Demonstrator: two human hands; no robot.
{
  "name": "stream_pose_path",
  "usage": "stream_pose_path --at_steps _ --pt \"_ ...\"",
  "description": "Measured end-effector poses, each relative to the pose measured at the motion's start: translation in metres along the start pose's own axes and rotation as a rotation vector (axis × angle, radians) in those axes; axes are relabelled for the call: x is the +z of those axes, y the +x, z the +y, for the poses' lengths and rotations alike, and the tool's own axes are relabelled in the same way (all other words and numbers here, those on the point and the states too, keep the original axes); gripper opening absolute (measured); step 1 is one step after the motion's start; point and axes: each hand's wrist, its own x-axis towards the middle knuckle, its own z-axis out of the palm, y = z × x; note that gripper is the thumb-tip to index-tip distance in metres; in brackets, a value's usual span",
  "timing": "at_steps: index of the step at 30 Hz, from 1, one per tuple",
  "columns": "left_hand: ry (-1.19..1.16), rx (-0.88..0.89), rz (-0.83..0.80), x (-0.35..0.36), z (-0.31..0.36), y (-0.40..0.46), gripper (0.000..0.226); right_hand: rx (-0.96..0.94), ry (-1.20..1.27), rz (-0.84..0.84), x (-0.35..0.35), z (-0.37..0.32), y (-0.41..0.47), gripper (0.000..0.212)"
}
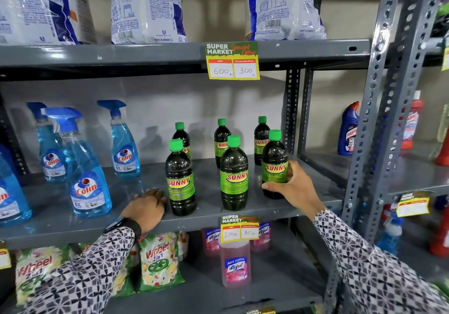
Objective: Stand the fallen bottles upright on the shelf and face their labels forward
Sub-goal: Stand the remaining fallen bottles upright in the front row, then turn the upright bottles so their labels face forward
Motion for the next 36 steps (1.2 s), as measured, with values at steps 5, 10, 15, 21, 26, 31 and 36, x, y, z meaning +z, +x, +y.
stream_pose_path --at_steps 5,10,15,21,26,31,36 --pt "-0.035 -0.027 -0.001 -0.003 0.003 -0.004 0.053 0.002 0.0 -0.009 -0.01 0.001 -0.019 0.084" --pt "-0.101 -0.053 0.006 -0.006 0.008 -0.011 0.05 -0.014 0.058 -0.033 -0.011 0.0 -0.029 0.082" --pt "-0.596 -0.173 0.471 -0.008 0.011 -0.034 0.035 -0.034 0.224 -0.02 -0.024 0.007 -0.041 0.08" --pt "-0.903 0.111 0.565 0.002 0.139 -0.129 0.023 -0.034 0.246 0.08 -0.042 0.021 -0.046 0.042" --pt "-0.708 0.318 0.157 0.021 0.256 -0.11 0.06 -0.017 0.297 0.045 -0.045 0.019 -0.037 0.043" --pt "-0.772 0.159 0.166 0.028 0.293 -0.061 0.071 -0.014 0.285 -0.051 -0.04 0.014 -0.029 0.063" --pt "-0.904 0.157 0.168 0.034 0.286 -0.03 0.069 -0.062 0.23 -0.1 -0.039 0.017 -0.024 0.047"
